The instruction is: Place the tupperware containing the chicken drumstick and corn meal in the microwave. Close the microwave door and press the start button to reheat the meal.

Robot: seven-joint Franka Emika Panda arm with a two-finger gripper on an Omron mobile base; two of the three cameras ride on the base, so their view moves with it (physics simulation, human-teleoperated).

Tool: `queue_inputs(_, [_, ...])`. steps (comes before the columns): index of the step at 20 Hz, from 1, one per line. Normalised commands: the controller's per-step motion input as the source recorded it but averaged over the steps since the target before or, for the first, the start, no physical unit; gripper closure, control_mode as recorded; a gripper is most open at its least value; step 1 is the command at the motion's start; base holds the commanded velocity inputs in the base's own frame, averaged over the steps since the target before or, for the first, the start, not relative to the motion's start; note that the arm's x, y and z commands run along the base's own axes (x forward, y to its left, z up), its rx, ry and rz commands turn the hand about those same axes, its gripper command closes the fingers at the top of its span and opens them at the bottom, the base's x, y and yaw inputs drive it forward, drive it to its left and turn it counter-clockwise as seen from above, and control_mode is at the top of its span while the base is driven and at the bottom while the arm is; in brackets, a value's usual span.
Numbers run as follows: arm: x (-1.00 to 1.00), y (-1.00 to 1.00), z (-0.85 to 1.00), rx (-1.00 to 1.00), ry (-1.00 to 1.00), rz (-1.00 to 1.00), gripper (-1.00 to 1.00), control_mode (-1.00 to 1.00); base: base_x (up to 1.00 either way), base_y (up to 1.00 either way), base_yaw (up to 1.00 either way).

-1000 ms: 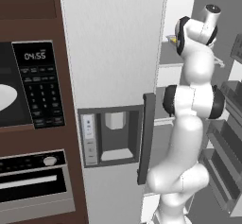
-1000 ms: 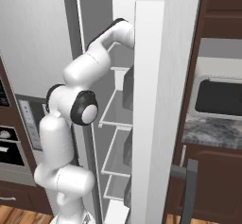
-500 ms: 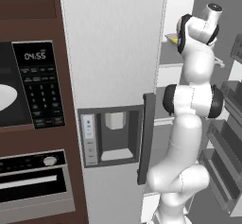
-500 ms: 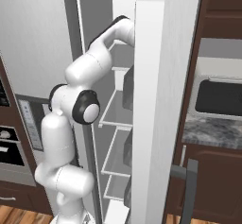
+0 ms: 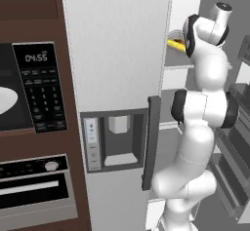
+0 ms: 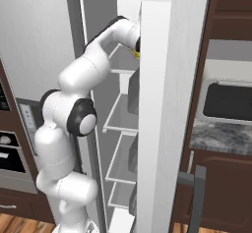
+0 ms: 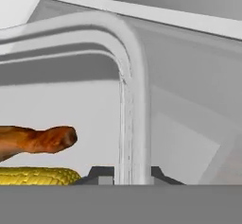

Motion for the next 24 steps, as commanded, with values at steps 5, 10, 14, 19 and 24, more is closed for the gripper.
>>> queue_inputs(5, [-0.99,0.41,-0.14,-0.02,-0.02,-0.14,1.0,-1.0,0.0,0.0,0.0])
queue_inputs(10, [-1.0,0.31,-0.06,-0.02,-0.05,-0.19,1.0,-1.0,0.0,0.0,0.0])
queue_inputs(14, [-1.0,0.01,0.03,0.05,0.0,-0.13,1.0,-1.0,0.0,0.0,0.0])
queue_inputs(19, [-1.0,0.13,0.0,0.09,-0.03,-0.07,1.0,-1.0,0.0,0.0,0.0])
queue_inputs(24, [-1.0,0.52,-0.2,0.0,-0.05,0.01,1.0,-1.0,0.0,0.0,0.0])
